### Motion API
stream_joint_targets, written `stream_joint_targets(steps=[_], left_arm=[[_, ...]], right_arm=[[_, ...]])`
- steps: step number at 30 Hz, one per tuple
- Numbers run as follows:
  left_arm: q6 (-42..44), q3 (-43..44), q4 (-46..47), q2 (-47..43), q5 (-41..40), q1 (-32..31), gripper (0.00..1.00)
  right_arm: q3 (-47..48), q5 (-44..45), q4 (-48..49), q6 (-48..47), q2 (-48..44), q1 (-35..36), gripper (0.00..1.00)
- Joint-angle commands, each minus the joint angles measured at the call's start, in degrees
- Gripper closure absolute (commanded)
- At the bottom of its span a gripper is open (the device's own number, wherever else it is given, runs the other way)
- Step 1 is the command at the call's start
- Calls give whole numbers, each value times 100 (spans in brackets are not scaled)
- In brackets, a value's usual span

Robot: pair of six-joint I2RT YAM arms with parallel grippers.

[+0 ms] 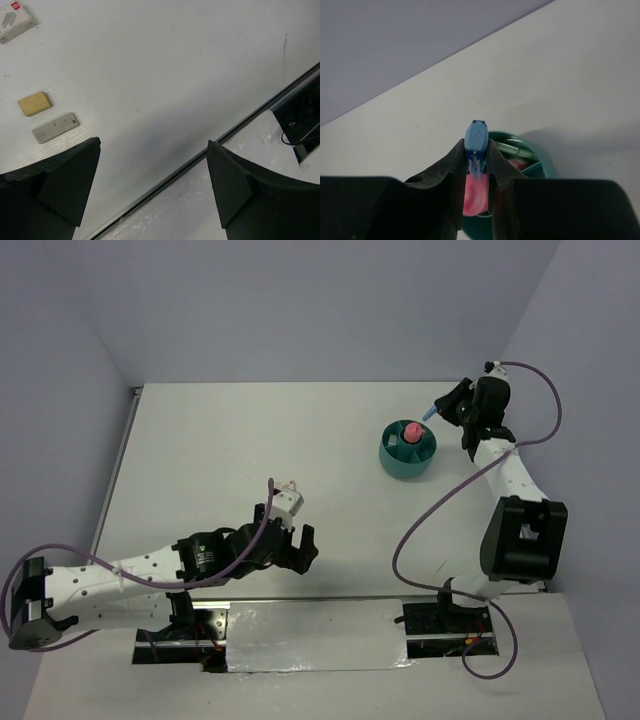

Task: Sort the stationery into containers
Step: Place the stationery in the storage box.

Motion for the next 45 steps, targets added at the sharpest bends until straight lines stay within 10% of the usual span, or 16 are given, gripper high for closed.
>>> stream_joint_targets(steps=[1,24,45], left_arm=[[-120,-255,-155,-437,203,-42,1],[-181,-448,-586,-957,-350,-42,1],[-191,-694,-683,-1133,-526,-51,1]], right_arm=[[639,126,119,7,314,-82,100],[1124,-385,-356,-706,1483,85,91],[1097,-217,-514,-688,1141,164,53]])
